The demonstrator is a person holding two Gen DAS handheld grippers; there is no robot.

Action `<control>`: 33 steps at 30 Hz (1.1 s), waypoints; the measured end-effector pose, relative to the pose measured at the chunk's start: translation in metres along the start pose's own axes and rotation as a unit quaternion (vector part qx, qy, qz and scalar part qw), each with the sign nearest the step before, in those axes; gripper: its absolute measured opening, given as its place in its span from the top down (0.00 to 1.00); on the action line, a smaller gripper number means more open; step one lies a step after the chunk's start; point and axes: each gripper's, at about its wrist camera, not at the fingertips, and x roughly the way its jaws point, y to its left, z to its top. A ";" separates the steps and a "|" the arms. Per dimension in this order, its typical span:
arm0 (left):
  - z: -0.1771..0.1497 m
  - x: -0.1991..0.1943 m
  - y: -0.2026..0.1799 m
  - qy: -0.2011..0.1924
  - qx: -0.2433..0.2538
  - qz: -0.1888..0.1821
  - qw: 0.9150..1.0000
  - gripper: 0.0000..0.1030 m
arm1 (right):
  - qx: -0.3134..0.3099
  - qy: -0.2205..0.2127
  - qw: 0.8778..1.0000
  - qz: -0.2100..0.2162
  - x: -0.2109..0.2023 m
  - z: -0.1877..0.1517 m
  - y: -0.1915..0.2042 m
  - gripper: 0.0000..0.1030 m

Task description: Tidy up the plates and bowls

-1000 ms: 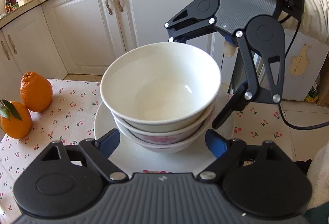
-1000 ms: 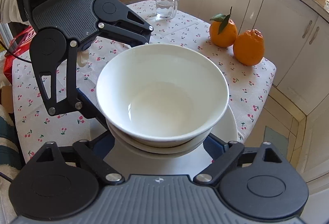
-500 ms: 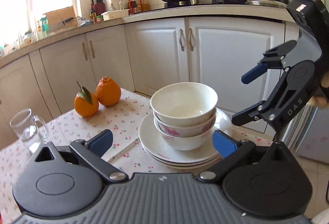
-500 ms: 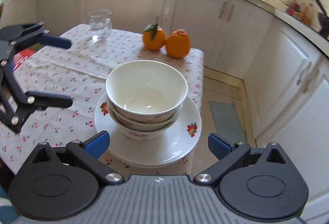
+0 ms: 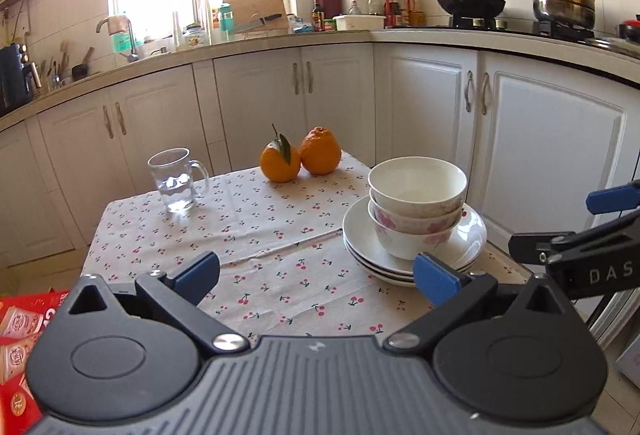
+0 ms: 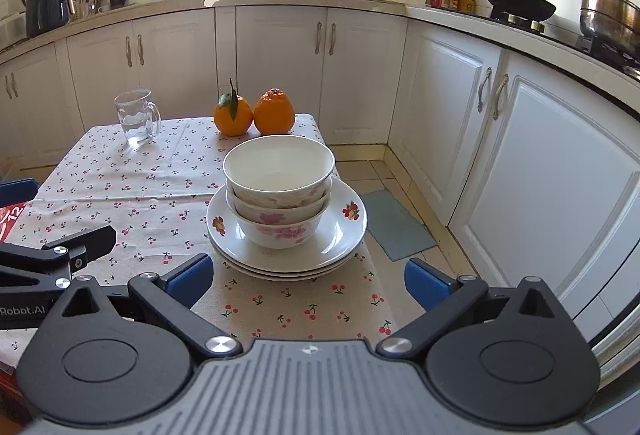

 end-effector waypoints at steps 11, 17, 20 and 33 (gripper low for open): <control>-0.009 -0.009 -0.002 0.017 -0.038 0.019 0.999 0.00 | 0.011 -0.025 0.999 -0.025 -0.020 -0.005 0.009 0.00; -0.008 -0.009 -0.002 0.019 -0.043 0.027 0.999 0.01 | 0.014 -0.026 0.999 -0.027 -0.021 -0.006 0.010 0.00; -0.007 -0.009 -0.001 0.018 -0.045 0.028 0.998 0.01 | 0.014 -0.026 0.999 -0.026 -0.020 -0.006 0.010 0.00; -0.006 -0.008 0.000 0.018 -0.046 0.031 0.998 0.01 | 0.011 -0.030 0.999 -0.023 -0.023 -0.005 0.012 0.00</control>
